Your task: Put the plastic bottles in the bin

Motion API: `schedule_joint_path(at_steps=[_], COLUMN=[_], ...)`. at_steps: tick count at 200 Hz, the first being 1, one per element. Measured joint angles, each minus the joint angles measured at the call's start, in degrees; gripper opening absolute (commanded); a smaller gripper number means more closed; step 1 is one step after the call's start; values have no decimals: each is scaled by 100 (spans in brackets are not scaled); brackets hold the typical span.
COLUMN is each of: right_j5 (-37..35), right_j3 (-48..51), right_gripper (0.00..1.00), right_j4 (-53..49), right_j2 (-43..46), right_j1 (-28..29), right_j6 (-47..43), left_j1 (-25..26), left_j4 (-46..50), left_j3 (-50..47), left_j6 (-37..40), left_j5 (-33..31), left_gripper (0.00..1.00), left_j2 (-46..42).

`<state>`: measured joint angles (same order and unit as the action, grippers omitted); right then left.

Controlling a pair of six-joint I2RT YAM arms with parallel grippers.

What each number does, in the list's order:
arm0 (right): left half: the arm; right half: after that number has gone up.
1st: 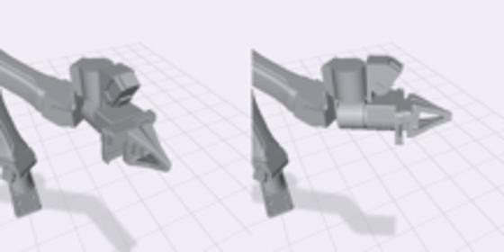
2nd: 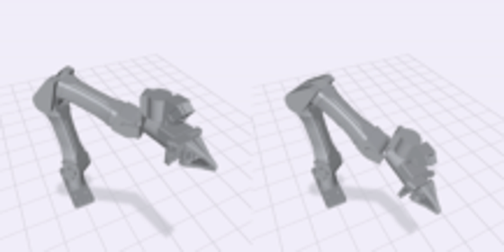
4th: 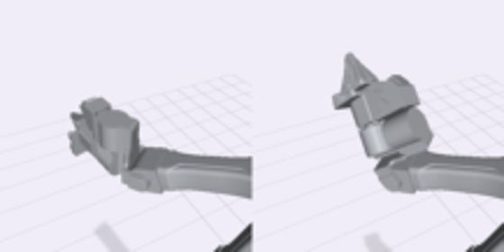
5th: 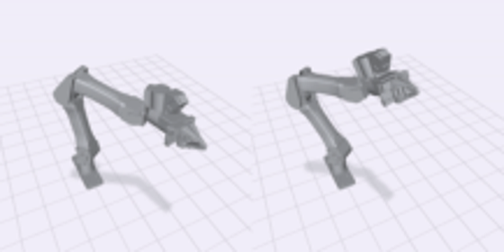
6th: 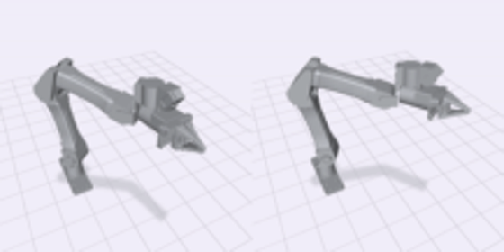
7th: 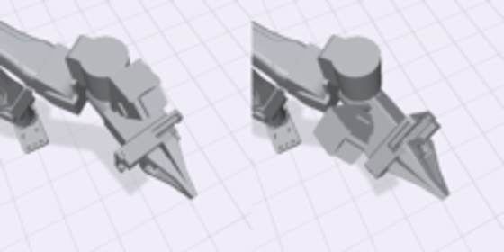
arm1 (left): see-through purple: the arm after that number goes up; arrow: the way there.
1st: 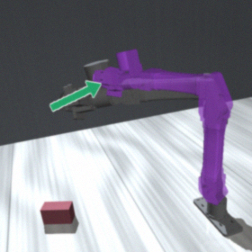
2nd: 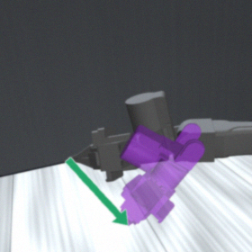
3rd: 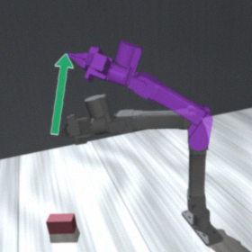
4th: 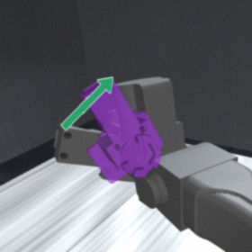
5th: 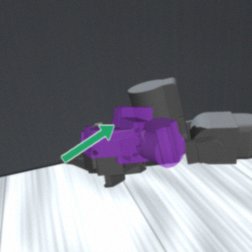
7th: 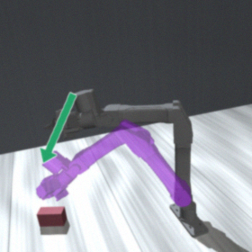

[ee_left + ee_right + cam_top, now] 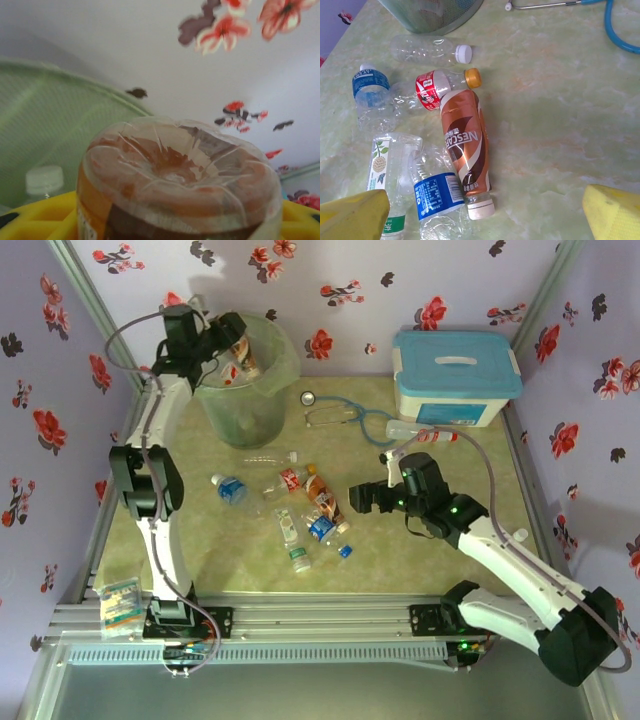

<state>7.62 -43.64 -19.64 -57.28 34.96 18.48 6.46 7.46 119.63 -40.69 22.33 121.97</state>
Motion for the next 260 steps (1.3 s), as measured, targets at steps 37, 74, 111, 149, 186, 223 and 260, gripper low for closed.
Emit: schedule_joint_path(at_steps=[37, 74, 111, 149, 186, 223, 260], right_j5=[0, -2, -44, -315, -721, -946, -1346], right_j3=[0, -2, -2, -7, -94, -297, -1086], right_gripper=[99, 99, 99, 99, 99, 99, 99], right_j4=[-2, -4, -2, -26, -328, -702, -1169], right_j2=[-98, -98, -111, -170, -136, -39, -640], right_j1=[0, 0, 0, -11, -433, -970, -1513], right_j6=[-2, 0, -2, 22, 59, -212, -765], left_j1=[321, 341, 328, 328, 328, 328, 328], left_j4=[431, 896, 1322, 1484, 1604, 1714, 1749], left_j3=[157, 282, 706, 831, 809, 634, 131], left_j6=[310, 601, 986, 1224, 1375, 1534, 1722], left_j5=[-111, -330, -592, -702, -743, -898, -1104], left_gripper=[72, 80, 79, 75, 76, 78, 80], left_j2=[262, 365, 365, 356, 297, -149, -1128])
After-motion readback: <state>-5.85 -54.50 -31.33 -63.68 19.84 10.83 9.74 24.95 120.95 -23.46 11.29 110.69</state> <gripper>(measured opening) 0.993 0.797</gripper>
